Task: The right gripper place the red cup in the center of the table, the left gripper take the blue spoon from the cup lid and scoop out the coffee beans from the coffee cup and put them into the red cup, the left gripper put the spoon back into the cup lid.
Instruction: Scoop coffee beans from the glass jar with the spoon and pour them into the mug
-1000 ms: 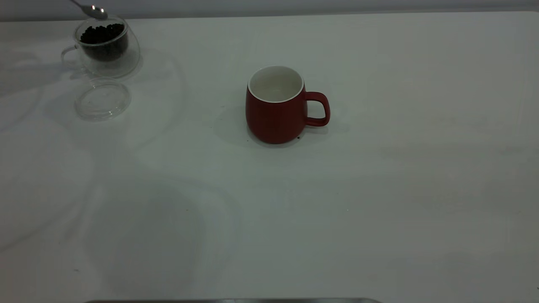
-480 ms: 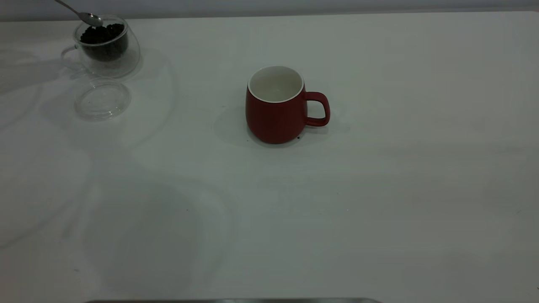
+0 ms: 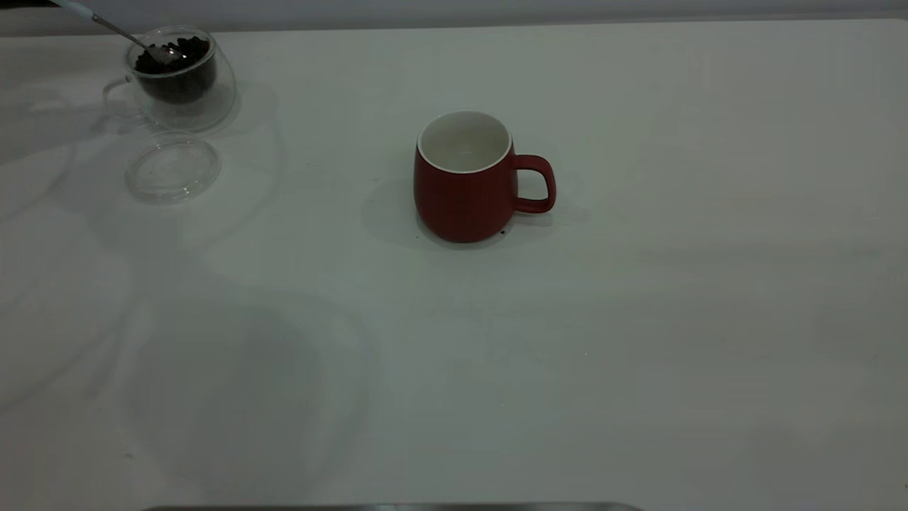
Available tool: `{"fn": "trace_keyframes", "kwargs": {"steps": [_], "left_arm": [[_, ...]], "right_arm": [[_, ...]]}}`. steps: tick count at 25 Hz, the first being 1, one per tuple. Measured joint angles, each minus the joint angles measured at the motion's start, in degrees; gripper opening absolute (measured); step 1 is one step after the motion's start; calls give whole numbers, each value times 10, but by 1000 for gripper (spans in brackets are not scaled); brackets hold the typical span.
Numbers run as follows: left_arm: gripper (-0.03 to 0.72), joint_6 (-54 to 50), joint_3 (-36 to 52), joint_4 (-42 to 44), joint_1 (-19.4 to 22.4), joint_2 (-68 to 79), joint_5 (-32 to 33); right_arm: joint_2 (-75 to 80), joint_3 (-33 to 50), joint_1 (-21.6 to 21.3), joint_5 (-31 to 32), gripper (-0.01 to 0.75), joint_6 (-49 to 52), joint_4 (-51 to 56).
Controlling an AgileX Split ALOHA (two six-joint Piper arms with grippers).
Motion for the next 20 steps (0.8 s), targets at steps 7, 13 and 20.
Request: {"fn": "trace_keyframes", "kwargs": {"steps": [7,13,20], "left_arm": [[118,-1,0,0,0,3,38],[118,-12,0,2,0,3,58],[118,-56,0,24,0,3,65]], "right_arm": [[0,0,0,0,588,0,0],[0,0,0,0,588,0,0],[0,0,0,0,588,0,0]]}}
